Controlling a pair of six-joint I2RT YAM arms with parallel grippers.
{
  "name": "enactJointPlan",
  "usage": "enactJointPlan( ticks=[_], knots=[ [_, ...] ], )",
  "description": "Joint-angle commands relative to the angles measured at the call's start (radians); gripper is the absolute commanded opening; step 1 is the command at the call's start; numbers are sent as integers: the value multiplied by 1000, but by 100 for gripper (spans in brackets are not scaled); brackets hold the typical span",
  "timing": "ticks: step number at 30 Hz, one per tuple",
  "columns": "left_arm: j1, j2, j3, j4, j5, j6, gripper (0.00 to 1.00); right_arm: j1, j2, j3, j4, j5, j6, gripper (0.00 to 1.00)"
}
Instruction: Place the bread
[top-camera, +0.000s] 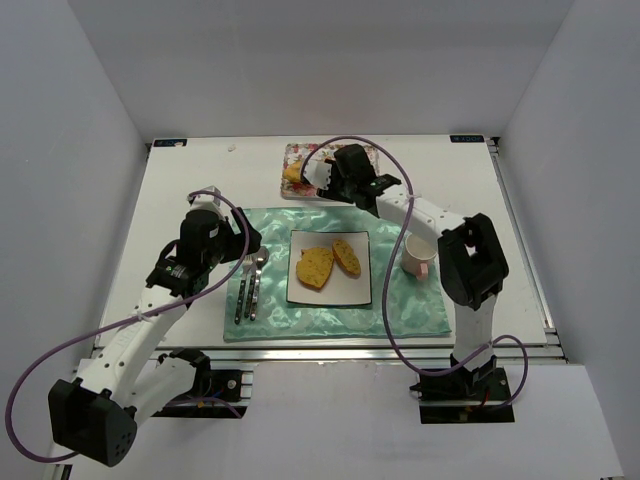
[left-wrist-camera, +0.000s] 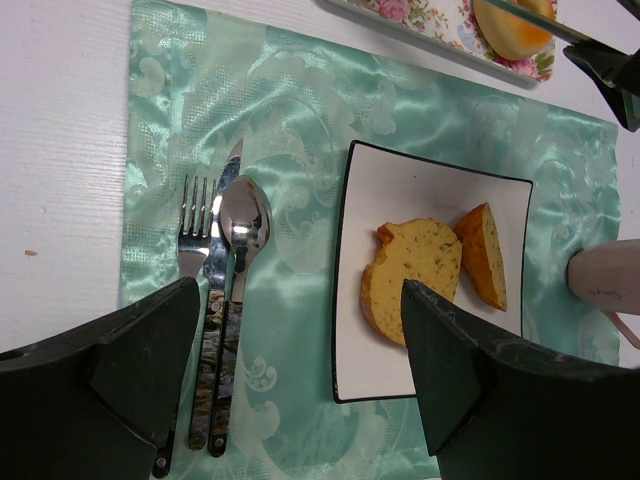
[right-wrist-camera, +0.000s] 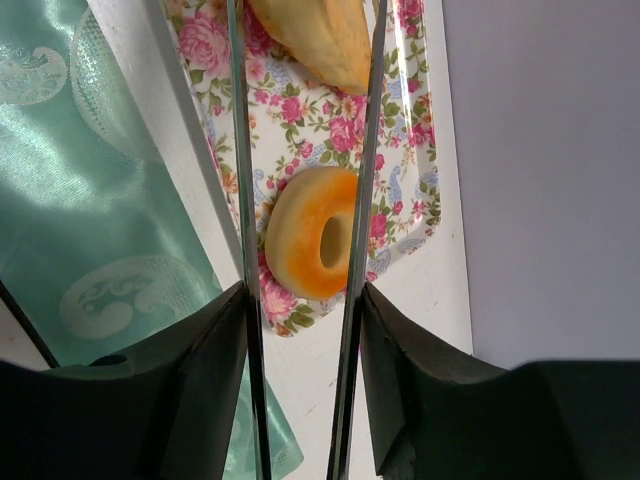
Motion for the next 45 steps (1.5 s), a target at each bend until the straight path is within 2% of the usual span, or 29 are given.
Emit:
enactJointPlan(
  ticks=[1,11,15,19,25,29,37,40,45],
  knots=[
    [-4,-9,-3,13,-1,-3,91,0,22,0,72,35,-23,50],
    [-4,8,2,27,7,3,91,-1,101,76,-8,24,-25,44],
    [-4,6,5,24,2,5,91,0,115,118,-57,15,-11,28],
    [-4,-6,-3,18,-3,3,91,-12,63,106,-63,-16,38,18],
    [-4,-20,-12,23,-6,0,91,-47,-69,101,-124,-103,101,17],
    [-4,-15,-6,24,-12,5,91,-65,-223,28,-198,-183,104,17],
    [-4,-11,-9,33,-7,11,91,-69,-596,-314,-423,-422,26,17],
    [-4,-4,-9,38,-3,12,91,-62,-694,-419,-480,-459,-16,17],
    [-4,15,0,47,10,20,91,-12,-759,-505,-489,-469,-40,18]
  ],
)
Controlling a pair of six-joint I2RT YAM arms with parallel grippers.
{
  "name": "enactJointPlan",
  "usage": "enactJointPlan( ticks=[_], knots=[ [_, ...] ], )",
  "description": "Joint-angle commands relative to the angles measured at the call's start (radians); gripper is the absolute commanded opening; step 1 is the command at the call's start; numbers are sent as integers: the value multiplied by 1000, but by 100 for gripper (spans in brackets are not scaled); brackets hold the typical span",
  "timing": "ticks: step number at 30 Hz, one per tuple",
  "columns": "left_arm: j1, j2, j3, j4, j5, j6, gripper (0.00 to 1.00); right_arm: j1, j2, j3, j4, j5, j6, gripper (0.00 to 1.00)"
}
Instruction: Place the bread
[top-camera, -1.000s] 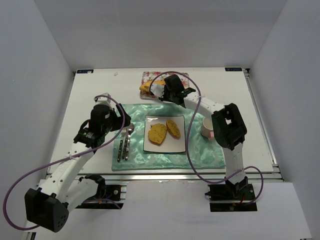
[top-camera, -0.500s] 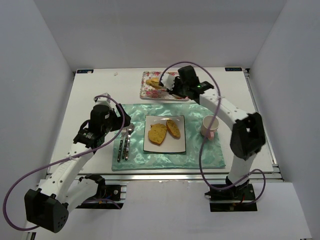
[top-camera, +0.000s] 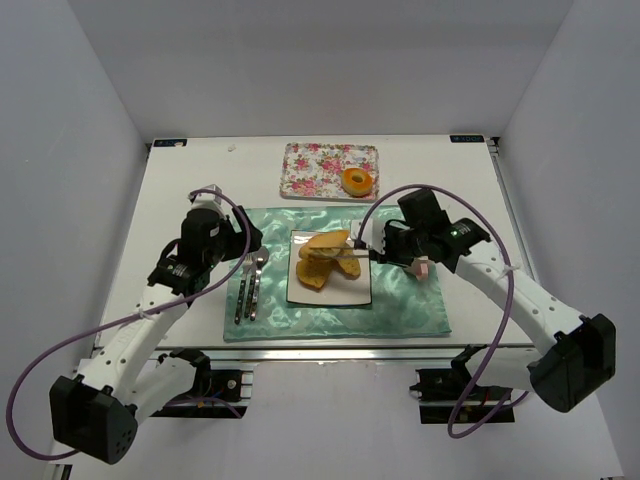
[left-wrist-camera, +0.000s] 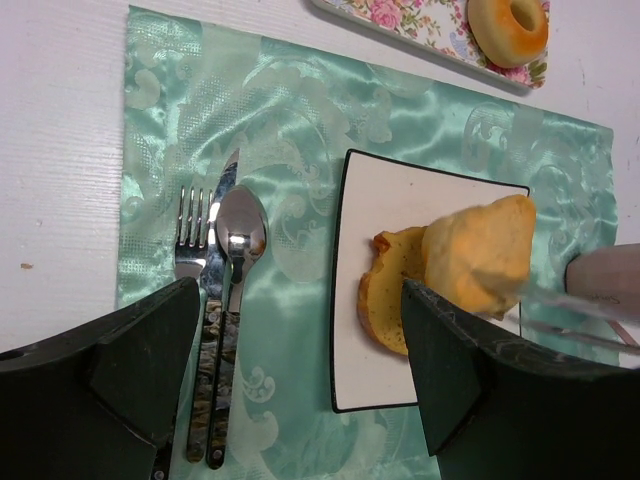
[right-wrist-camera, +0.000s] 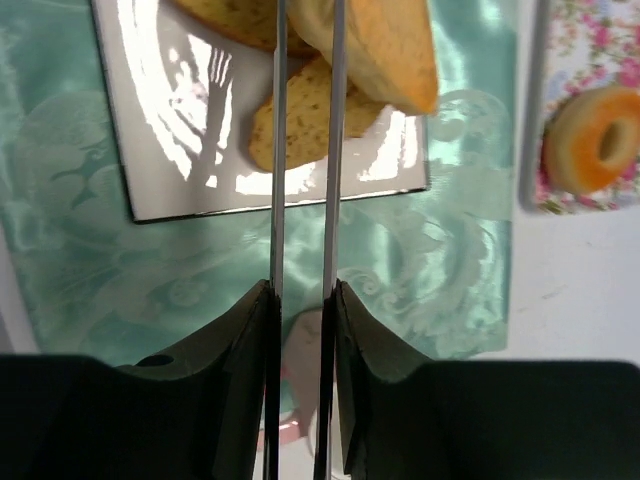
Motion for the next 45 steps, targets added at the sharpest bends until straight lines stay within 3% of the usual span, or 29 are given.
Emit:
enactJointPlan(
  ticks=[1,7,11,17,37,39,45],
  knots=[
    [-4,16,10,18,12,16,91,40,-21,-18,-11,-40,-29,18],
    [-4,5,21,7,5,18,91,90,11,-18,23,2,0,26],
    [-4,-24,-2,-5,-3,7,91,100,12,-23,-4,2,-34,46],
    [-4,-59,-21,-13,-6,-7,91,102,-15,-44,-21,-1,-54,59],
    [-4,-55,-12,-8,-1,4,91,74,-175,-32,117,19,133,54],
    [-4,-52,-10,-7,-1,5,91,28,-156,-18,178,34,246,52],
    [-4,-45,-2,-4,3,15,91,-278,-25,109,268,-14,544,43]
  ],
)
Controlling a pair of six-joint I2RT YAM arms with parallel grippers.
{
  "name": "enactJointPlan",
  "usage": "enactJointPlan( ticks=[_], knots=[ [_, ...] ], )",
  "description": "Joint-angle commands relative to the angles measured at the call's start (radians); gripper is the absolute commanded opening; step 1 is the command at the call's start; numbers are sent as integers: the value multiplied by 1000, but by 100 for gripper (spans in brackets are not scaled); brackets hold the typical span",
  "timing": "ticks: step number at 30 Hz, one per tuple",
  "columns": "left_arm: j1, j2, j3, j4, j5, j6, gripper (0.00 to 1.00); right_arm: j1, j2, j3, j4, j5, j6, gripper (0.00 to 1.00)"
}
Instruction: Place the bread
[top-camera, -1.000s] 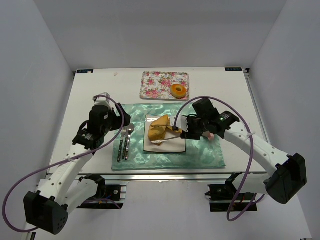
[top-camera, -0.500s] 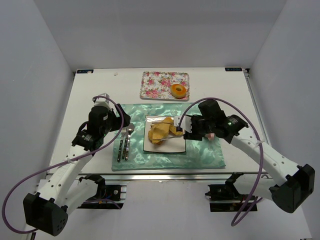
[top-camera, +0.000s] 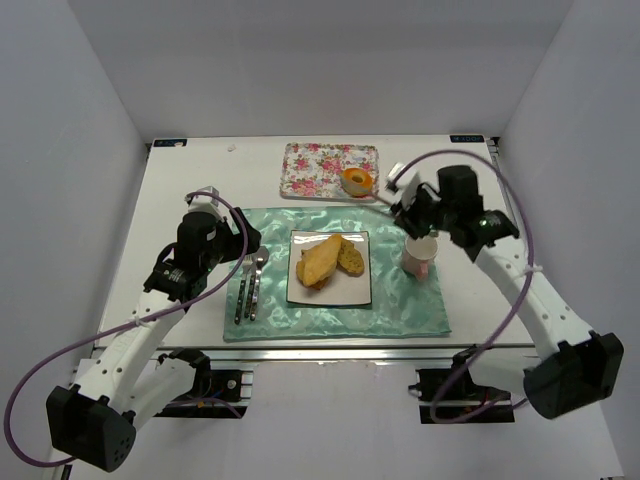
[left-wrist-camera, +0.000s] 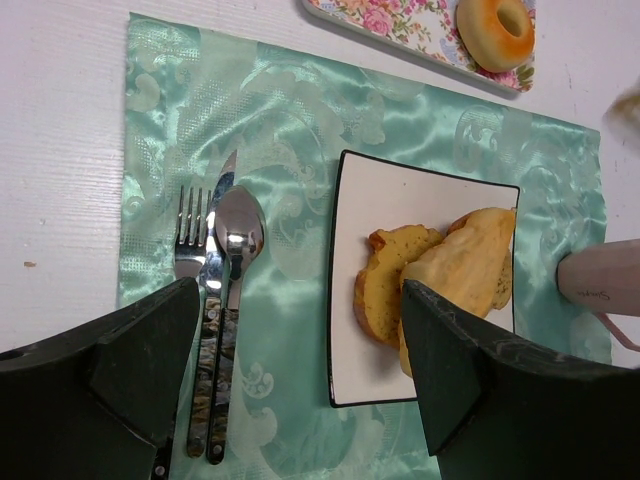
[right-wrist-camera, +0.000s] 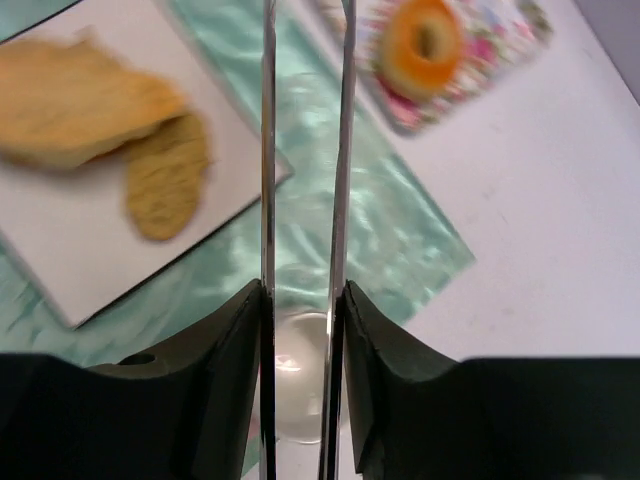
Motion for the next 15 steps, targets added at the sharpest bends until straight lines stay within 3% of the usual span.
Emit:
enactJointPlan(
  ticks=[1,10,15],
  knots=[
    [-4,-3,9,5,3,13,91,-194,60,109,130,-5,238,40],
    [-4,-4,2,16,1,11,91,-554,345,135,100,-5,344,37],
    [-4,-6,-8,20,6,4,91,-636,416,50,149,45,327,36]
  ],
)
